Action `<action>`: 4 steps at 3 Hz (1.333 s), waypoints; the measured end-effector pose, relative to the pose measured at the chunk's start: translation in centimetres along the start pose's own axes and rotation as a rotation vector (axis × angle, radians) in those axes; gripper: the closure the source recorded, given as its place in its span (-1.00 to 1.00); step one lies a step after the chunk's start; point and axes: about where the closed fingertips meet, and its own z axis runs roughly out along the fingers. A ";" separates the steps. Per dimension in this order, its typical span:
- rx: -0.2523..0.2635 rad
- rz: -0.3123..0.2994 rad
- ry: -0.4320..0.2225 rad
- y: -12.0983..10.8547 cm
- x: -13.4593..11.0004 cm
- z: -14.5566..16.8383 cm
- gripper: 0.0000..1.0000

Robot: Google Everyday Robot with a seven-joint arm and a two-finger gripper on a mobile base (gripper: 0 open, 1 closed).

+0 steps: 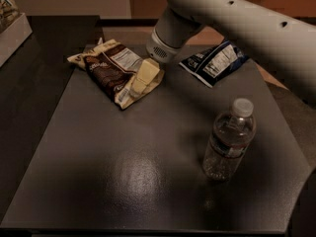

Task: Move brown chip bag near water bottle

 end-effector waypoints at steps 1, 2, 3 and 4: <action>-0.022 -0.003 0.028 -0.4 -0.4 2.0 -1.00; -0.037 -0.010 0.057 -0.6 -0.4 3.3 -1.00; -0.048 -0.015 0.085 -0.7 -0.2 4.3 -0.65; -0.046 -0.020 0.089 -1.0 -0.3 4.0 -0.19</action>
Offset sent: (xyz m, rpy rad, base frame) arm 0.0231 0.0198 -0.0363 -0.0781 0.0620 0.0268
